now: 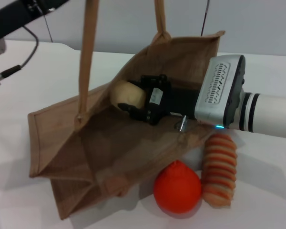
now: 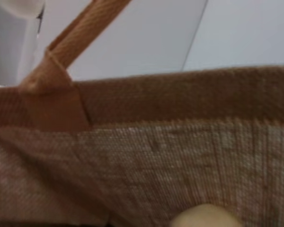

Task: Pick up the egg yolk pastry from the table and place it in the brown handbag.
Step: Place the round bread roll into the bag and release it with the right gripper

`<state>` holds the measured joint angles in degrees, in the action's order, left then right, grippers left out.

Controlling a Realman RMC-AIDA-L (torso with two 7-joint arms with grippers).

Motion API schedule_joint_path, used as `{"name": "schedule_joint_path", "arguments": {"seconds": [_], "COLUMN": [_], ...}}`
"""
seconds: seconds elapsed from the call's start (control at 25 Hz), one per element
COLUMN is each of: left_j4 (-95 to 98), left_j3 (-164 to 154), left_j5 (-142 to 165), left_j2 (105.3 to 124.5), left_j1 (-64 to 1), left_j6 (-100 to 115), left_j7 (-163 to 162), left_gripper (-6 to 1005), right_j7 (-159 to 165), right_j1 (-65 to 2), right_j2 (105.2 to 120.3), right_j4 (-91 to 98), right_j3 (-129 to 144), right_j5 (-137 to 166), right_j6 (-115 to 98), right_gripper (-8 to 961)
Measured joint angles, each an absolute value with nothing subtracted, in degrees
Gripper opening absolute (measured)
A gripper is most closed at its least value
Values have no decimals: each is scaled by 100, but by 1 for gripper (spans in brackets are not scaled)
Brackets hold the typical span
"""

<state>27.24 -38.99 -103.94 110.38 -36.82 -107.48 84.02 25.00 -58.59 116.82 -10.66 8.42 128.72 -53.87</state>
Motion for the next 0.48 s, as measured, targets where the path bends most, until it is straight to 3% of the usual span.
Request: {"name": "schedule_joint_path", "arguments": {"seconds": [0.48], "left_j4": [2462], "left_j3": [-3531], "left_j5": [-10442], "left_j2": [10885], "left_j1": [-3503], "left_j6": [-10729], "left_j7": [8468], "left_gripper": [265], "right_j7": [2399], "right_j1": [-5833], "right_j2": [11676], "right_j4": [-1048], "right_j3": [804], "right_j5": [12882], "right_j6": [-5317], "right_gripper": [604]}}
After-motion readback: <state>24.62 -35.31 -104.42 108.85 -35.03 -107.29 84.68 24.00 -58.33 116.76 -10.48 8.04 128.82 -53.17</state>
